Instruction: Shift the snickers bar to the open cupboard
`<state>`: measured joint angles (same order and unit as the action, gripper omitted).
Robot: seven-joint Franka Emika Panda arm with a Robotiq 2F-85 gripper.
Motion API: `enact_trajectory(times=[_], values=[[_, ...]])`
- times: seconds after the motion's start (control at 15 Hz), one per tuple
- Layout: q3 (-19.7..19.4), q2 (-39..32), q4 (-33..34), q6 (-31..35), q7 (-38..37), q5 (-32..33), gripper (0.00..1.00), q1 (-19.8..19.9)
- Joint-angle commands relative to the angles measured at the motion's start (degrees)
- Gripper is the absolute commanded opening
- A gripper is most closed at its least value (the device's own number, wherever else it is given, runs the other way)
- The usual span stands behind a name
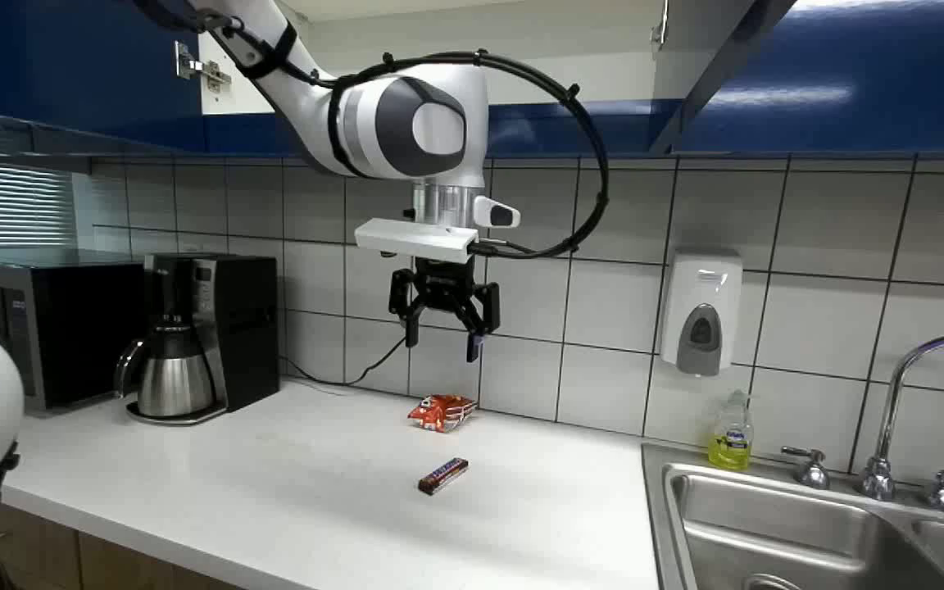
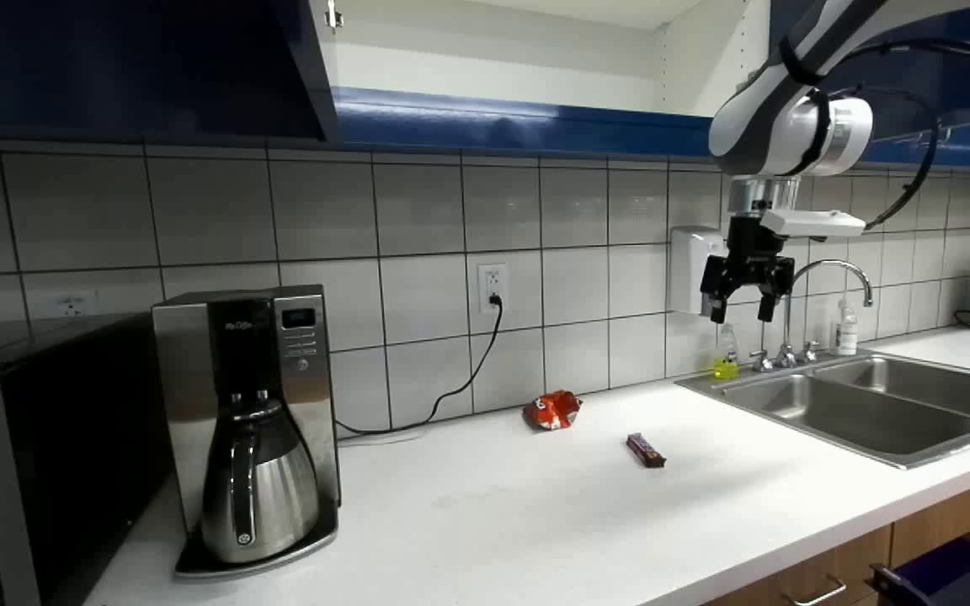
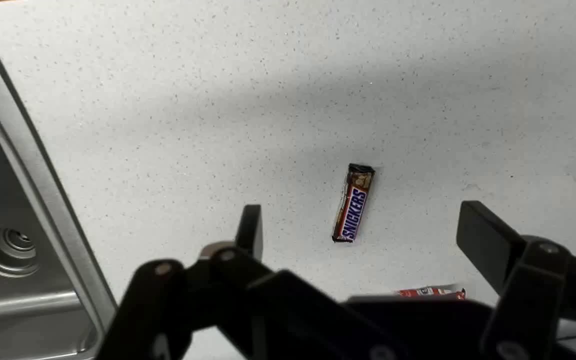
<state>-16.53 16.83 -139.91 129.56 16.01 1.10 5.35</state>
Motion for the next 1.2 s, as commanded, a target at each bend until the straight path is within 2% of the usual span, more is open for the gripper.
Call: enact_trajectory(times=[0.0,0.27,1.13], values=[[1.28,-0.11,0.07,-0.11,0.34,-0.50,1.00,1.30],[1.28,-0.11,0.07,-0.11,0.34,-0.50,1.00,1.30],[6.34,-16.75,4.57,8.62,-9.29,-1.55,1.00,0.38]])
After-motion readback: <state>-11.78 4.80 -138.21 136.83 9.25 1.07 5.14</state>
